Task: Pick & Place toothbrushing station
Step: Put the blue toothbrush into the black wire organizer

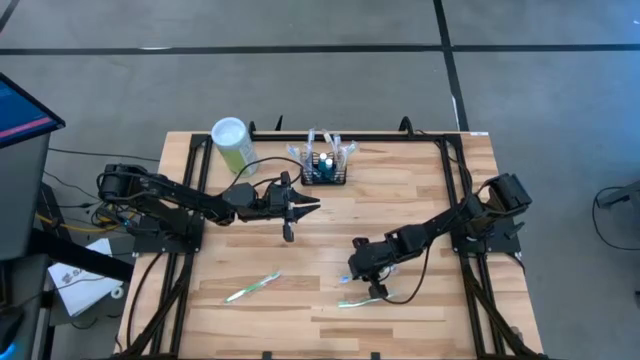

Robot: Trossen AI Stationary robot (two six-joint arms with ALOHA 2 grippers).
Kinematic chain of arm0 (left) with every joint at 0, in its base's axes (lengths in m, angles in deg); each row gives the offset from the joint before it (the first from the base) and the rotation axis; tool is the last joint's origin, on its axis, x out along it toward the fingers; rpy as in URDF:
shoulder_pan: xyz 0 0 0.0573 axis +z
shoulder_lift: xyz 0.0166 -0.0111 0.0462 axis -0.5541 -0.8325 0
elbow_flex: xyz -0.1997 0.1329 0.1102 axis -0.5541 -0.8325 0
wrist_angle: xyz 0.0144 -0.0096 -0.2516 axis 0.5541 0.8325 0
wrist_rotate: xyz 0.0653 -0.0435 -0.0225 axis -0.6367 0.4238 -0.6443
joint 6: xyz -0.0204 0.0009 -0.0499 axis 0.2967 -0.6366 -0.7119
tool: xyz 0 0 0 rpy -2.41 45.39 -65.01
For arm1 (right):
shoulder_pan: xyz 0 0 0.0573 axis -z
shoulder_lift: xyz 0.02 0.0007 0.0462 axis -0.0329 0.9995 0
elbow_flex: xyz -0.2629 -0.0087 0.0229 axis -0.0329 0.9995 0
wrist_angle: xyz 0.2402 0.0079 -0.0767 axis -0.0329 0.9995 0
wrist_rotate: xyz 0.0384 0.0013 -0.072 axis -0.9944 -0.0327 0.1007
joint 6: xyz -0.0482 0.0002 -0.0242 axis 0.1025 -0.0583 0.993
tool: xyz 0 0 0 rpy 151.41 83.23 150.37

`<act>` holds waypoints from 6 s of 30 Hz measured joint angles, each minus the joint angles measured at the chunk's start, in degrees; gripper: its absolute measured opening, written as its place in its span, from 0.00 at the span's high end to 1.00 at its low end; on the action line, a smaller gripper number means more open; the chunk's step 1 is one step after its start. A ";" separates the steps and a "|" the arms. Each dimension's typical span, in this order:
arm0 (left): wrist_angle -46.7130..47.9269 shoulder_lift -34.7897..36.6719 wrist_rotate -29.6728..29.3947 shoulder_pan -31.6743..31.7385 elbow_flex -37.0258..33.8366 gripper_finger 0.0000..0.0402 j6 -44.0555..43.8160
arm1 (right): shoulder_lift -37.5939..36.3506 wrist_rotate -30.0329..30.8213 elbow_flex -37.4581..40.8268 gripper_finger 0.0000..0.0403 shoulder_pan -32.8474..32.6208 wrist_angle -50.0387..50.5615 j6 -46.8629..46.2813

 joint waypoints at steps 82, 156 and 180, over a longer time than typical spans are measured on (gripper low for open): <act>0.10 -0.02 0.00 -0.01 -0.08 0.86 0.00 | -22.73 -6.12 -6.25 1.00 20.84 -23.59 20.28; -10.08 -1.65 1.93 2.84 4.56 0.54 4.97 | -13.92 -23.07 -6.29 1.00 30.75 -41.47 9.46; -10.44 -4.77 2.32 2.75 6.12 0.95 4.98 | -13.84 -21.94 -6.23 1.00 30.78 -38.48 9.78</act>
